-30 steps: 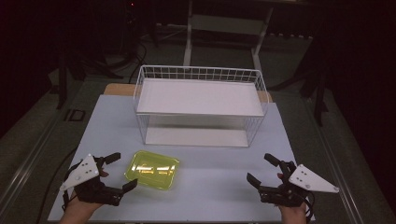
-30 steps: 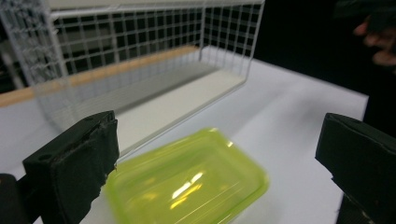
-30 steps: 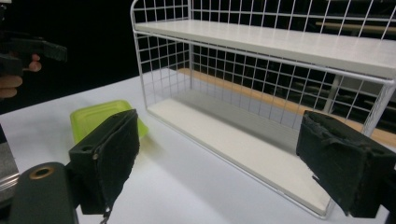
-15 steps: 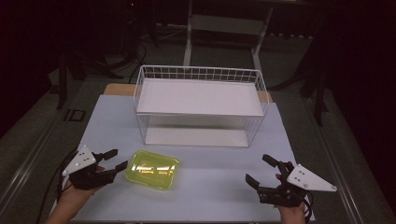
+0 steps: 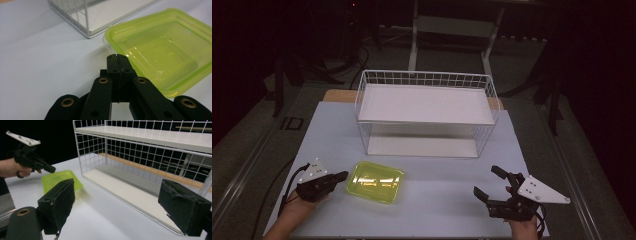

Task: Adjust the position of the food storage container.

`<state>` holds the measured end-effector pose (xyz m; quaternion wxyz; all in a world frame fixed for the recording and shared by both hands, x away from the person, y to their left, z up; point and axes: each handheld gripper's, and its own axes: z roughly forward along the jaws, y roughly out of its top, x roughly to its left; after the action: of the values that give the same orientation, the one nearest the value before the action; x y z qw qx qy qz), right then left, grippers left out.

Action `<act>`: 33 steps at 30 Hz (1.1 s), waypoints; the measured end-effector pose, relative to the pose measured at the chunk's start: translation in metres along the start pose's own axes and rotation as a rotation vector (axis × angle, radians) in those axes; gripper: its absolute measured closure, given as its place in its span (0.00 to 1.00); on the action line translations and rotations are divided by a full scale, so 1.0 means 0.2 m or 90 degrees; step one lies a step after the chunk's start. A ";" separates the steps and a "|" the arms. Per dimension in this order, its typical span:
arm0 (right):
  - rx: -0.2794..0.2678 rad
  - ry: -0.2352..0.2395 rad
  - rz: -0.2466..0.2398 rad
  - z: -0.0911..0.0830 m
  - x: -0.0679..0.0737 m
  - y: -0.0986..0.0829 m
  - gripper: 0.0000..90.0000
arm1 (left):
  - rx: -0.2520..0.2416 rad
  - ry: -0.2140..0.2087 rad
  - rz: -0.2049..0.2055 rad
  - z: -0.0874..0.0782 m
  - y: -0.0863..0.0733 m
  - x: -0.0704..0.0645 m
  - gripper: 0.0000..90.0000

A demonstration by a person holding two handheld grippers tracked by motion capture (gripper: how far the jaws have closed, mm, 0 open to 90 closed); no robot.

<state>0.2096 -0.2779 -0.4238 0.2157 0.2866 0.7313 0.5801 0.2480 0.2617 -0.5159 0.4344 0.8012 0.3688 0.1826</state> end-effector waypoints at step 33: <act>0.012 0.024 -0.005 0.02 0.00 -0.02 0.15 | -0.003 -0.127 0.043 0.16 0.10 -0.23 1.00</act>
<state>0.2114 -0.2757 -0.4282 0.2015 0.2746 0.7418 0.5777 0.2463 0.2014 -0.5158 0.4644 0.8263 0.2964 0.1173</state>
